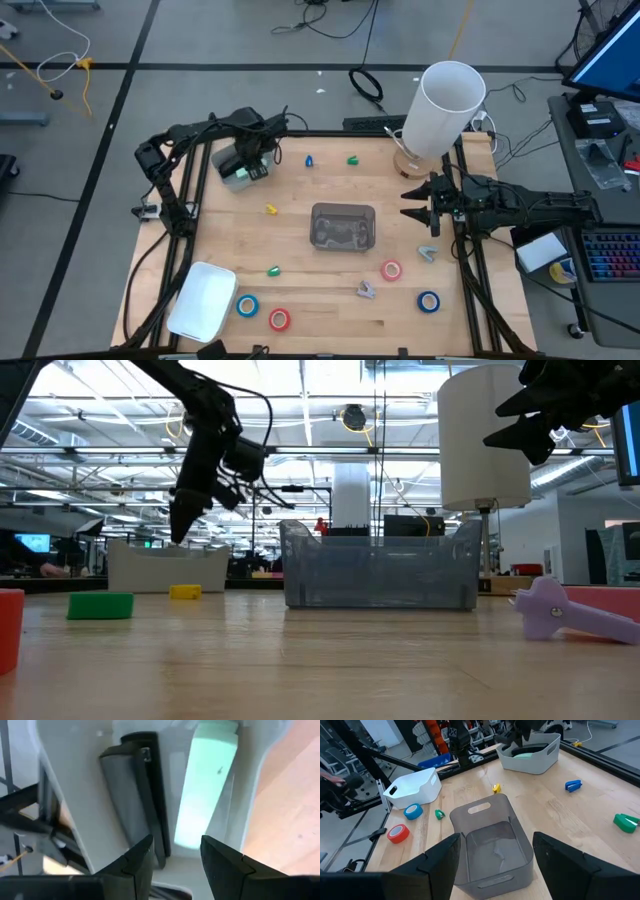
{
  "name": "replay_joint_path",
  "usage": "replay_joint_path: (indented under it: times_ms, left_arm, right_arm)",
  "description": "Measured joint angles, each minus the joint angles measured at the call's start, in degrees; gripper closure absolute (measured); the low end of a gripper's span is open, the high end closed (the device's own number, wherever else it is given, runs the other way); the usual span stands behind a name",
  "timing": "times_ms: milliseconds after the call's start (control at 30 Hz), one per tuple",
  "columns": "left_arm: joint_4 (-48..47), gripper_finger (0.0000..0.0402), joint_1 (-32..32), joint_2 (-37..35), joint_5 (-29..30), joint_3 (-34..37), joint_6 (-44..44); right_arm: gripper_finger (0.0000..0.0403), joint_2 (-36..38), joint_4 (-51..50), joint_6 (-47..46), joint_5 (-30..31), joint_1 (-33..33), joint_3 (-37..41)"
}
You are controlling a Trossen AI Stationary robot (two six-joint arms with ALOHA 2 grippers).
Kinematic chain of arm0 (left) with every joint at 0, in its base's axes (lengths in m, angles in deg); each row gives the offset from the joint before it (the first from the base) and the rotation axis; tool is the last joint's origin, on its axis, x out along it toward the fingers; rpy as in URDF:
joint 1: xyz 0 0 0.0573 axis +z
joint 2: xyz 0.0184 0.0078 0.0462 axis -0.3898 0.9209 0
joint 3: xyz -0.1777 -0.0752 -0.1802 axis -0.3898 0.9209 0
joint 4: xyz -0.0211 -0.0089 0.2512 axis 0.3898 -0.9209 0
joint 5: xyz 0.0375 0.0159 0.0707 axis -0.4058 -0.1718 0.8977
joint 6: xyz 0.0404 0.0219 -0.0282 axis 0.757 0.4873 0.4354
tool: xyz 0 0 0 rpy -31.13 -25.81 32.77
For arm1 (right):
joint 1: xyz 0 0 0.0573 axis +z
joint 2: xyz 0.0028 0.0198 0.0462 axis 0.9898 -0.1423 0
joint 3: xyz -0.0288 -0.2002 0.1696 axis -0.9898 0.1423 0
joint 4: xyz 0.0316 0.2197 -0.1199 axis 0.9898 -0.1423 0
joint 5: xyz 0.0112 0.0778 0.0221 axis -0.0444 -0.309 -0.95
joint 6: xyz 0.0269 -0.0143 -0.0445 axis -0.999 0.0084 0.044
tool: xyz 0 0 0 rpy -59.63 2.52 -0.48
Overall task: Pick and place Stapler, Stapler remover, tape
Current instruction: Put the blue stapler into the gray bin
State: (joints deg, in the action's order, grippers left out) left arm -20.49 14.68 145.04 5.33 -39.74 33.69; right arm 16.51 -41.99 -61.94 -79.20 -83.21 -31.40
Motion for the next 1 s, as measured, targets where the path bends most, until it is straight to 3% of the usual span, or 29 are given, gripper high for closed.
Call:
replay_joint_path:
  times_ms: [133,367,533,800,1000]
  left_arm:
    - [-3.95,0.0238,-0.05,0.0,-1.29,-4.53,0.11]
    - [-2.2,0.0238,-2.88,-0.04,-12.33,-9.12,0.38]
    - [4.69,0.0238,-6.29,-0.04,-17.7,-9.43,2.84]
    - [24.07,0.0238,-10.17,-0.04,-19.56,-9.45,-9.98]
    - [30.45,0.0238,-10.67,2.2,-17.85,-9.52,-12.79]
  right_arm:
    - [0.0161,0.0,0.0,0.0,0.0,0.0,0.0]
    - [0.0161,0.0,0.0,0.0,0.0,0.0,0.0]
    - [0.0161,0.0,0.0,-0.02,0.0,0.0,0.0]
    - [0.0161,0.0,0.0,0.0,0.0,-0.01,0.0]
    - [0.0161,-0.02,0.0,0.0,0.0,0.0,0.02]
